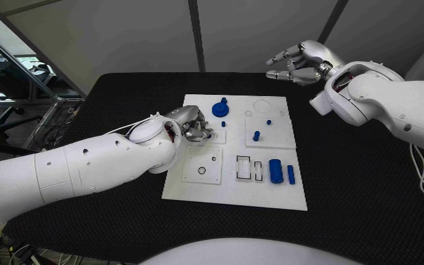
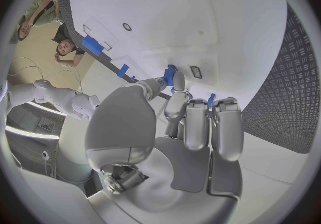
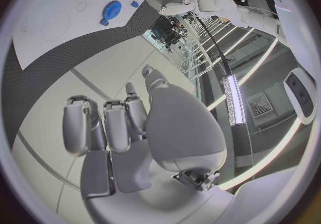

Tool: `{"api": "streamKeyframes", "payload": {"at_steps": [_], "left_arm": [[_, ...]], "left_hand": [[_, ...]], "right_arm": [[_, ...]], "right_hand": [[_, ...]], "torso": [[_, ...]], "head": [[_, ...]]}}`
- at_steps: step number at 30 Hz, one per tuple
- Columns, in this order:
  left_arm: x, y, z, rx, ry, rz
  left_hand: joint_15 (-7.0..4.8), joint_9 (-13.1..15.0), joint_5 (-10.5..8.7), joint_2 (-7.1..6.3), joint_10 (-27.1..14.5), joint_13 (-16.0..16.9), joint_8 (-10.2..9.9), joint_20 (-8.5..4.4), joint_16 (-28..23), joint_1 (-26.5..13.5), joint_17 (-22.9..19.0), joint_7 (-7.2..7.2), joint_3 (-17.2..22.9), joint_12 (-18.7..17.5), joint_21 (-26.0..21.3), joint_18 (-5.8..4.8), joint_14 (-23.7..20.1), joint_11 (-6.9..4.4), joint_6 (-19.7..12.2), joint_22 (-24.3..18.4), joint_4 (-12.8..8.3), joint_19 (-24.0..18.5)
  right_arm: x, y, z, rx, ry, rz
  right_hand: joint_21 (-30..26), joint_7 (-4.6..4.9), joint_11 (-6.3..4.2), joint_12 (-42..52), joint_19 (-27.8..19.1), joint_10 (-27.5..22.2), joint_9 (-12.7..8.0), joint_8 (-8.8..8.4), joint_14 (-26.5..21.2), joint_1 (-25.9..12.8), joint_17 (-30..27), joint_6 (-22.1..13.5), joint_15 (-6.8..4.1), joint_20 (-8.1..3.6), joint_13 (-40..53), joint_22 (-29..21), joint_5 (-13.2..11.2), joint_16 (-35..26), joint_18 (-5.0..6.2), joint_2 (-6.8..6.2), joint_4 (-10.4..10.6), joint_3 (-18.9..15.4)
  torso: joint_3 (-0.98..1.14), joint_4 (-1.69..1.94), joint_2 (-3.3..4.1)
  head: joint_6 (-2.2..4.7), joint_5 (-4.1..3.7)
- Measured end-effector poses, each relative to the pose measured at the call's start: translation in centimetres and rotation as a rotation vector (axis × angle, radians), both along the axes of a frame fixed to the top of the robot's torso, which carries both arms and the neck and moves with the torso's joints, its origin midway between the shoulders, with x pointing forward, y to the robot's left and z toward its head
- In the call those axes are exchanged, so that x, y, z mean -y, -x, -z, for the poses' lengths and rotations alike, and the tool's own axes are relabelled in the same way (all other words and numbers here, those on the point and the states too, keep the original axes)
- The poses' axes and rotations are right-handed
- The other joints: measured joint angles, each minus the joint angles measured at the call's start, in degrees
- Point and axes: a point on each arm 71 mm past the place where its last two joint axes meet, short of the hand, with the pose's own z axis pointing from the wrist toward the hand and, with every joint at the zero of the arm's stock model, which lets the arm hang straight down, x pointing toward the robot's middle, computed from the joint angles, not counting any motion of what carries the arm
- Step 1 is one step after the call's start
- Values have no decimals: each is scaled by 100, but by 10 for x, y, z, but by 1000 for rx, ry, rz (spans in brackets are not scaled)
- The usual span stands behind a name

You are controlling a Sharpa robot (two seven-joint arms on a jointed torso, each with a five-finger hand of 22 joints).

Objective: Assemble the parts on the task board

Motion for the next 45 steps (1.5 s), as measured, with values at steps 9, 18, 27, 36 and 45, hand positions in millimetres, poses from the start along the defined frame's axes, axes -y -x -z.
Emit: {"api": "streamKeyframes", "payload": {"at_steps": [9, 18, 27, 36, 45], "left_arm": [[-1, -2, 0, -8, -4, -1], [0, -3, 0, -14, -4, -5], [0, -5, 1, -16, -3, -9], [-1, -5, 3, -29, -12, -21], [-2, -6, 4, -32, -15, -26]], "left_hand": [[-27, 1, 7, -105, 25, -9, 2, 0, 0, -319, 0, -95, 39, 0, 0, -1, 18, -15, 97, 0, -93, 0], [-46, -27, 7, -90, 34, 16, 5, -43, 0, -425, 0, -115, 7, 0, 0, 0, -2, -23, 135, 0, -266, 0], [-54, -39, 10, -53, 14, 39, 11, -43, 0, -492, 0, -126, -299, 0, 0, 1, -10, -46, 169, 0, -134, 0], [-65, -48, 8, -27, 5, 64, 10, -42, 0, -513, 0, -146, -742, 26, 0, 0, -21, -56, 206, 0, 90, 0], [-65, -53, 8, -27, 5, 70, -15, -42, 0, -514, 0, -125, -844, 26, 0, 0, -21, -56, 226, 0, 160, 0]], "right_arm": [[0, 0, 0, 0, 0, 0], [0, 0, 0, 0, 0, 0], [0, 0, 0, 0, 0, 0], [1, 1, 0, 0, 0, 0], [1, 1, 0, 0, 0, -1]], "right_hand": [[0, 0, 0, 0, 0, 0, 0, 0, 0, 0, 0, 0, 0, 0, 0, 0, 0, 0, 0, 0, 0, 0], [0, 0, 0, 0, 0, 0, 0, 0, 0, 0, 0, 0, 0, 0, 0, 0, 0, 0, 0, 0, -1, 1], [0, 0, 0, 0, 0, 0, 1, 0, 0, 0, 0, 0, 0, 0, 0, 0, 0, 0, 0, 0, -1, 1], [-22, 0, 0, 0, 0, 0, 1, 0, 0, 0, -1, 0, 0, 0, 0, 0, 0, 0, 0, 0, -1, 1], [-22, 0, 0, 0, 0, 0, 1, 0, 0, 0, -1, 0, 0, 0, 0, 0, 0, 0, 0, 0, -1, 1]], "torso": [[2, 0, 1], [-1, 0, 1], [-1, 1, 1], [-2, 3, 0], [-2, 3, -3]], "head": [[-22, -15], [-34, -19], [-36, -26], [-49, -42], [-47, -47]]}}
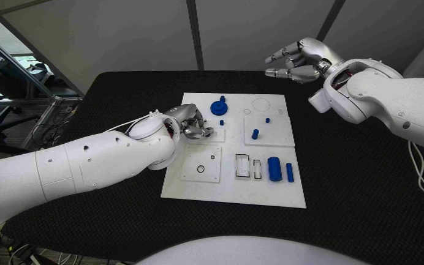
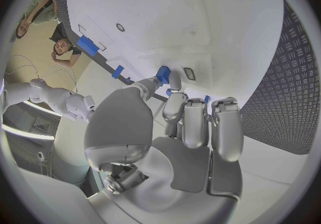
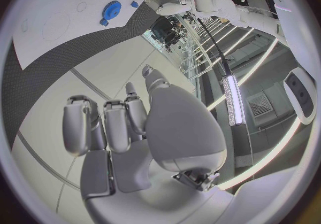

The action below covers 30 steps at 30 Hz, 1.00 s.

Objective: Assemble the parts on the task board

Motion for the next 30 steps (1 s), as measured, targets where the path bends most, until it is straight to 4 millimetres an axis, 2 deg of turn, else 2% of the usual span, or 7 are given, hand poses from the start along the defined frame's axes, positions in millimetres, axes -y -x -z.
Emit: {"api": "streamKeyframes", "payload": {"at_steps": [4, 7, 11, 14, 16, 24, 30], "left_arm": [[0, 0, 0, -1, 0, -2], [0, 0, 1, -2, -1, -4], [-1, -1, 0, -2, 3, -11], [-2, -2, -2, 0, 10, -17], [-2, -4, -5, 5, 19, -22], [-2, -12, -27, 41, 71, -43], [-9, -17, -43, 31, 106, -70]], "left_hand": [[0, -2, 0, 0, 0, 0, 0, 0, 0, 0, 0, 0, -120, 0, 0, 0, 0, 0, 0, 0, 71, 0], [0, -5, 0, 29, 0, 7, 0, 0, 0, -29, 0, 0, -396, 13, 0, 1, 0, 0, 0, 0, 205, 0], [0, -5, 0, 62, 0, 18, 0, 0, 0, -61, 0, 20, -945, 23, 0, 0, 0, 1, 20, 0, 435, 0], [0, -14, 0, 161, 0, 26, -23, 0, 0, -115, 0, 20, -1432, 23, 0, 0, 0, 1, 20, 0, 537, 0], [0, -21, 23, 274, -1, 26, -31, 0, 0, -119, 0, 20, -1703, 23, 0, 0, 0, 1, 20, 0, 560, 0], [0, -30, 23, 331, -1, -40, -53, 0, 0, -179, 0, 20, -2041, 8, 0, 0, 0, 1, 20, 0, 570, 0], [4, -38, 23, 398, -147, -272, -87, 1, 0, -246, 0, 63, -2420, -229, -36, 0, 4, 65, -23, 0, 568, 0]], "right_arm": [[0, 0, 0, 0, 0, 0], [0, 0, 0, 0, 0, 0], [0, 0, 0, 0, 0, 1], [0, 0, 0, 0, 0, 1], [0, 0, 0, 0, 0, 1], [1, -1, 0, 0, 1, 4], [1, -2, 1, 1, 2, 7]], "right_hand": [[0, 0, 0, 0, 0, 0, 0, 0, 0, 0, 0, 0, 0, 0, 0, 0, 0, 0, 0, 0, 0, 0], [0, 0, 0, 0, 0, 0, 0, 0, 0, 0, 0, 0, 0, 0, 0, 0, 0, 0, 0, 0, 0, 0], [0, 0, 0, 0, 0, 0, -5, 0, 0, 0, 0, 0, 0, 0, 0, 0, 0, 0, 0, 0, 14, -14], [0, 0, 0, 0, 0, 0, -5, 0, 0, 0, 0, 0, 0, 0, 0, 0, 0, 0, 0, 0, 14, -14], [0, 0, 0, 0, 0, 0, -5, 0, 0, 0, 0, 0, 0, 0, 0, 0, 0, 0, 0, 0, 14, -14], [0, 0, 0, 0, 0, 0, -5, 0, 0, 0, 0, 0, 0, 0, 0, 0, 0, 0, 0, 0, 14, -14], [0, 0, 0, 0, 0, 0, -4, 0, 0, 0, 3, 0, 0, 0, 0, 0, 0, 0, 0, 0, 14, -14]], "torso": [[-1, 0, 0], [-1, 0, 0], [-3, 0, 0], [-5, 2, 1], [-7, 4, 1], [-7, 5, 0], [-3, 4, -2]], "head": [[4, -1], [6, -2], [13, -6], [18, -10], [21, -10], [28, 5], [32, 16]]}}
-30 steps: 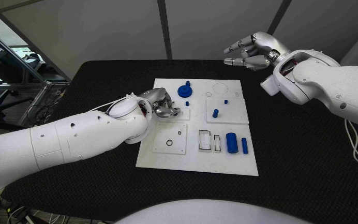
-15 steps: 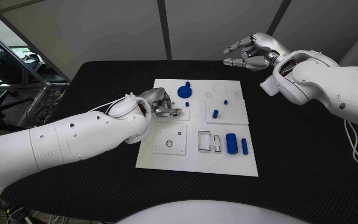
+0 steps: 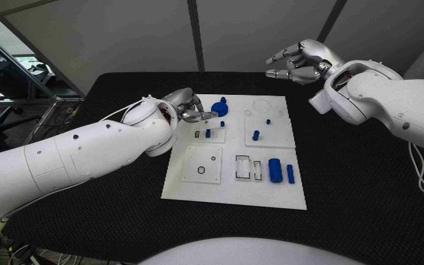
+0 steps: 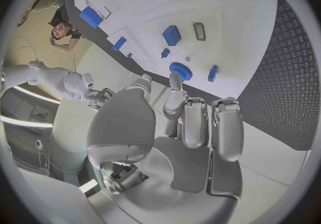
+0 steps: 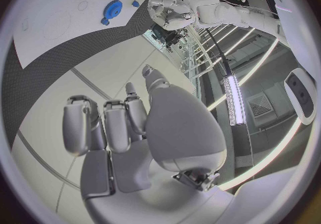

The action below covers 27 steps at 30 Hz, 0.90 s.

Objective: Assemble the parts on the task board

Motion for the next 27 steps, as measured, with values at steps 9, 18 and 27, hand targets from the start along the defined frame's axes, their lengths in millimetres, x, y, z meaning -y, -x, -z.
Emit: {"api": "streamKeyframes", "payload": {"at_steps": [9, 18, 27], "left_arm": [[-19, -24, -27, -81, -32, -43], [-35, -67, -47, -201, -114, -75], [-35, -82, -30, -335, -204, -53]], "left_hand": [[87, -99, 0, 312, -325, -469, -213, 39, -23, 377, 0, 143, -312, -428, -288, 0, 24, 101, -329, 0, -16, 4], [194, -426, 0, 406, -430, -622, -590, 145, -23, 589, 0, 318, -290, -509, -419, 3, 28, 204, -544, 0, -13, 0], [223, -632, -367, 497, -446, -632, -688, 187, -23, 341, 0, 347, -640, -498, -419, 0, 17, 229, -523, 0, -6, 0]], "right_arm": [[1, -1, 0, 0, 1, 3], [-1, -2, 1, -1, 1, 2], [-4, -3, 1, -1, 0, -2]], "right_hand": [[0, 0, 0, 0, 0, 0, 0, 0, 0, 0, 1, 0, 0, 0, 0, 0, 0, 0, 0, 0, 0, 0], [0, 0, 0, 0, 0, 0, 0, 0, 0, 0, 0, 0, 0, 0, 0, 0, 0, 0, 0, 0, 0, 0], [0, 0, 0, 0, 0, 0, 1, 0, 0, 0, 0, 0, 0, 0, 0, 0, 0, 0, 0, 0, 0, 0]], "torso": [[1, 0, -1], [1, -10, -1], [3, -14, 8]], "head": [[35, -2], [103, 8], [118, 26]]}}
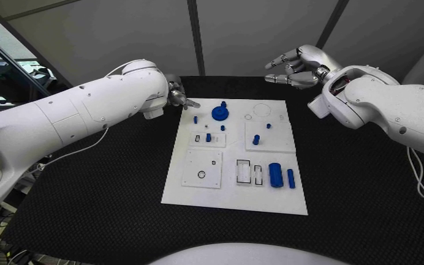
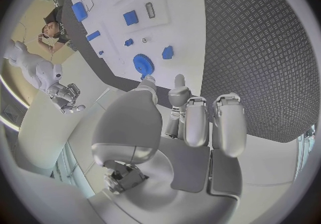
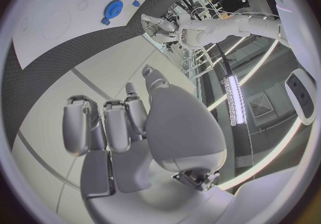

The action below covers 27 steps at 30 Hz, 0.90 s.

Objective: Assemble the parts on the task board

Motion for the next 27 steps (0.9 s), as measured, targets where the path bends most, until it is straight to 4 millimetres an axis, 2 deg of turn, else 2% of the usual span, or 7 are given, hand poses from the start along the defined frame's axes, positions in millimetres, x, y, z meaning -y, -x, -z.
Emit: {"api": "streamKeyframes", "payload": {"at_steps": [2, 15, 22, 26, 27], "left_arm": [[1, -1, 3, -16, -8, 3], [10, -4, 14, -67, -27, 30], [17, -4, 15, -74, -24, 47], [18, -5, 16, -80, -25, 53], [19, -5, 16, -82, -25, 54]], "left_hand": [[0, -25, -80, 0, 17, 10, 0, 0, 0, -12, 0, -26, -34, 38, 0, 0, 0, 17, 29, 0, 4, 0], [0, -66, -85, 6, 17, 30, 0, 0, 0, -6, 0, -31, -50, 73, 3, 0, 0, 17, 66, 0, -12, 0], [0, -117, -85, 135, 17, 37, 0, 0, 0, 128, 0, -51, -65, 73, 23, 0, 0, 17, 127, 0, -27, 0], [0, -152, -85, 152, 17, 15, -26, -1, 0, 264, 0, -31, -65, 73, 23, 1, 0, 17, 147, 0, -27, 0], [0, -162, -85, 197, 17, 7, -26, 0, 0, 308, 0, -31, -65, 73, 23, 1, 0, 17, 147, 0, -27, 0]], "right_arm": [[0, 0, 0, 0, 0, -1], [-2, 0, 0, 0, -1, -5], [-4, 0, 0, 0, -2, -8], [-4, 0, 0, 0, -2, -8], [-4, 0, 0, 0, -2, -8]], "right_hand": [[0, 0, 0, 0, 0, 0, 0, 0, 0, 0, 0, 0, 0, 0, 0, 0, 0, 0, 0, 0, 0, 0], [0, 0, 0, 0, 0, 0, 0, 0, 0, 0, -1, 0, 0, 0, 0, 0, 0, 0, -1, 0, 0, 0], [0, 0, 0, 0, 0, 0, 0, 0, 0, 0, -1, 0, 0, 0, 0, 0, 0, 0, 0, 0, 0, 0], [0, 0, 0, 0, 0, 0, 0, 0, 0, 0, -1, 0, 0, 0, 0, 0, 0, 0, -1, 0, 0, 0], [0, 0, 0, 0, 0, 0, 0, 0, 0, 0, -1, 0, 0, 0, 0, 0, 0, 0, 0, 0, 0, 0]], "torso": [[0, 1, 1], [1, 4, 0], [3, 7, -2], [3, 9, -2], [3, 9, -2]], "head": [[-4, 3], [-20, 25], [-30, 25], [-34, 14], [-35, 14]]}}
